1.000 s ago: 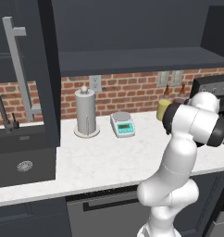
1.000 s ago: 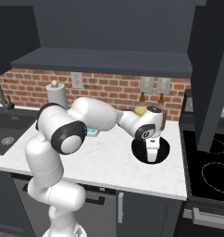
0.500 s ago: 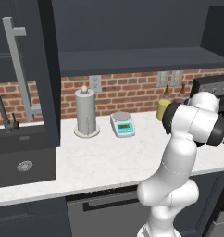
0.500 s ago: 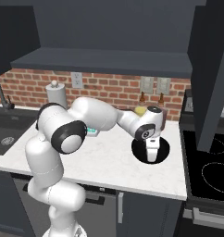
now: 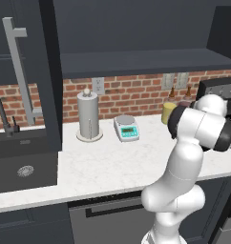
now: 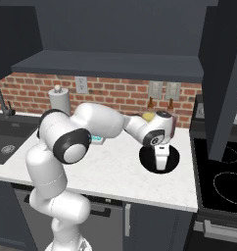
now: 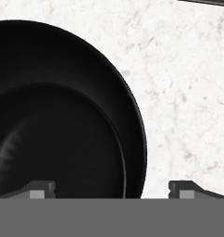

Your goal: Pick up the bowls on the counter and stack them on top of one another in the open cabinet. Place the smaller bowl on top of the larger bowl.

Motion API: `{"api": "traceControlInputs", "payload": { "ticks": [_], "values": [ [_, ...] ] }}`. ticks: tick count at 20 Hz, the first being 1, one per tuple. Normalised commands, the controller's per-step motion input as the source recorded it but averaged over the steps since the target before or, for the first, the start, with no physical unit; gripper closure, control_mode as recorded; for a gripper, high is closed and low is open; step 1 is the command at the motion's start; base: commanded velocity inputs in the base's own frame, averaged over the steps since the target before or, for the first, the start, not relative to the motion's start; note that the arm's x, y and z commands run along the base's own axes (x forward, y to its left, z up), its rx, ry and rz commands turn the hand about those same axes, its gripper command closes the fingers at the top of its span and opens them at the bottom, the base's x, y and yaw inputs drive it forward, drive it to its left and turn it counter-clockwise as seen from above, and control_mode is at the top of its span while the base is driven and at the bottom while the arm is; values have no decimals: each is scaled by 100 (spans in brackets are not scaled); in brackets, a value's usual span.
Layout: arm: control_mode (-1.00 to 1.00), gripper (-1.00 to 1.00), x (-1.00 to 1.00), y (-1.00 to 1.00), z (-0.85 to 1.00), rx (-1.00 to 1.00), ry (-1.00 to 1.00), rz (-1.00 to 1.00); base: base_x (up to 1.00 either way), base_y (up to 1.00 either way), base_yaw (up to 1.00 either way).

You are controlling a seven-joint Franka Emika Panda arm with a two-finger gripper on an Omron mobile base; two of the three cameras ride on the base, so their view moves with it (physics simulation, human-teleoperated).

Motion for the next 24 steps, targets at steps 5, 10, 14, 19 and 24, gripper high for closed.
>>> {"api": "traceControlInputs", "payload": {
  "ticks": [5,10,14,19,24],
  "values": [
    [-100,-100,-24,0,50,-5,-5,14,0,0,0],
    [-100,-100,-30,0,37,-15,0,29,0,0,0],
    [-100,-100,1,0,3,-18,0,40,0,0,0],
    [-100,-100,3,-33,0,-3,-3,15,0,0,0],
    [-100,-100,9,-71,0,2,0,3,0,0,0]
  ]
}}
